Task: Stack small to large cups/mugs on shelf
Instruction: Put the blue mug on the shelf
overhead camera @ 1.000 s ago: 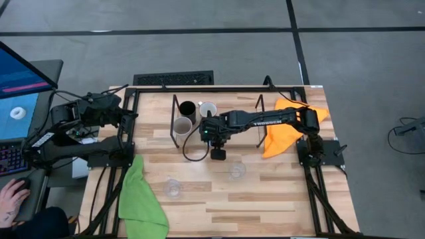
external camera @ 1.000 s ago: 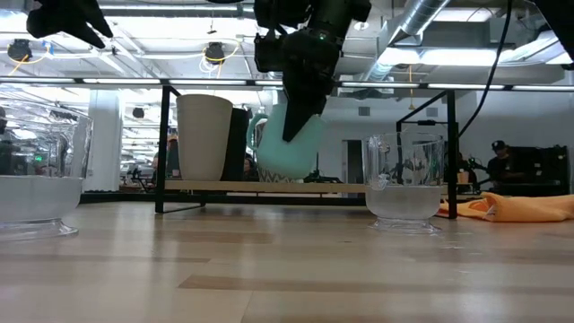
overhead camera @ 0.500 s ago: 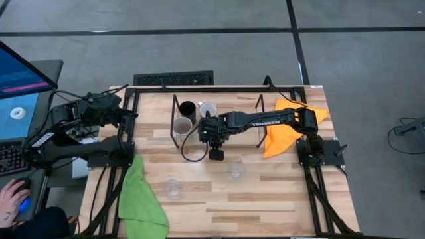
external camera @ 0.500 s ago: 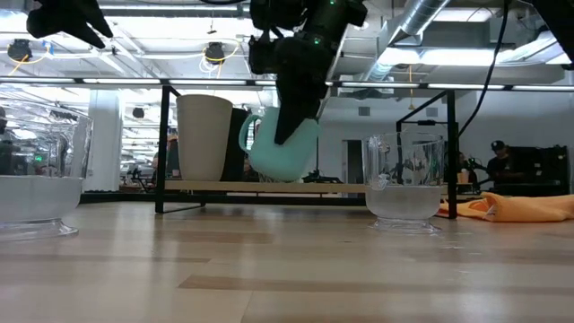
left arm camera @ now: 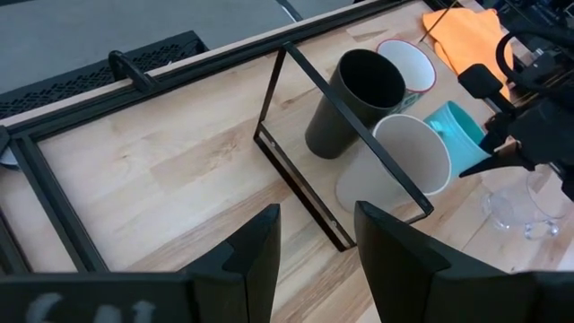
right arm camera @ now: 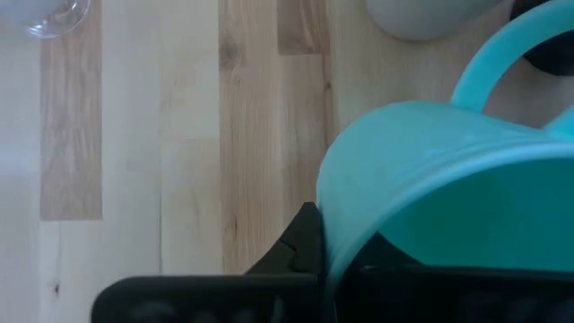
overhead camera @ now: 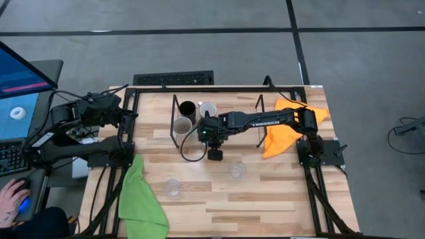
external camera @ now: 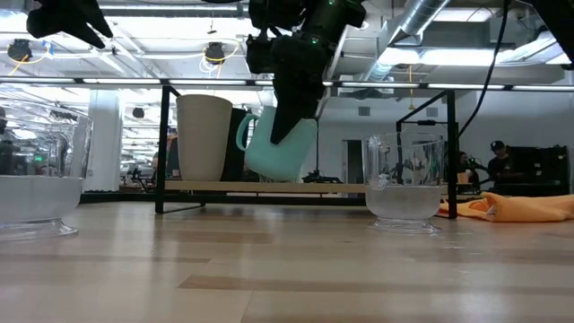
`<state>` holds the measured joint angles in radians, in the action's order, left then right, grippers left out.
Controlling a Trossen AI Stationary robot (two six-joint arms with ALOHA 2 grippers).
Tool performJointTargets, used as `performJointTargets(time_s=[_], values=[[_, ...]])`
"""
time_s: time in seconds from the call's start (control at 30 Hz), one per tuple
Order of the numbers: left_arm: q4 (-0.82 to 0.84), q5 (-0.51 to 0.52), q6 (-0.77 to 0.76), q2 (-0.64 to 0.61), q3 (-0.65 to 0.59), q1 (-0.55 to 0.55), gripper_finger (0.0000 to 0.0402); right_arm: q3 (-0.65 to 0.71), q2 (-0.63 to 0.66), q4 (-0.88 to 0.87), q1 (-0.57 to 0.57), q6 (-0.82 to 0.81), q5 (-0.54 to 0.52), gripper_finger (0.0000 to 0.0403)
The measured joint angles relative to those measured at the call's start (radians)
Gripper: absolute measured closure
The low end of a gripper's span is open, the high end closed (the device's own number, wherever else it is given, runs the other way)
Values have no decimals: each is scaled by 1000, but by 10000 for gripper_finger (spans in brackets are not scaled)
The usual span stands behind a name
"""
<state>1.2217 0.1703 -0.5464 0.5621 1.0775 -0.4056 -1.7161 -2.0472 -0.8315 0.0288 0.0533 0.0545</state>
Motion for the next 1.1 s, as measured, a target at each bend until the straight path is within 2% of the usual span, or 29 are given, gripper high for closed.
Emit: performJointTargets(time_s=[0.23, 0.4, 0.77, 0.87, 1.1], values=[[0, 2, 0, 0, 0, 0, 266, 1, 0, -1, -2, -48, -55, 351], [0, 4, 0, 0, 0, 0, 266, 1, 0, -1, -1, -73, -55, 318], [0, 7, 1, 0, 0, 0, 266, 1, 0, 37, -15, -105, -55, 202], [0, 7, 1, 0, 0, 0, 266, 1, 0, 58, -15, -107, -56, 190], [0, 7, 4, 0, 0, 0, 266, 1, 0, 92, -14, -106, -55, 190]])
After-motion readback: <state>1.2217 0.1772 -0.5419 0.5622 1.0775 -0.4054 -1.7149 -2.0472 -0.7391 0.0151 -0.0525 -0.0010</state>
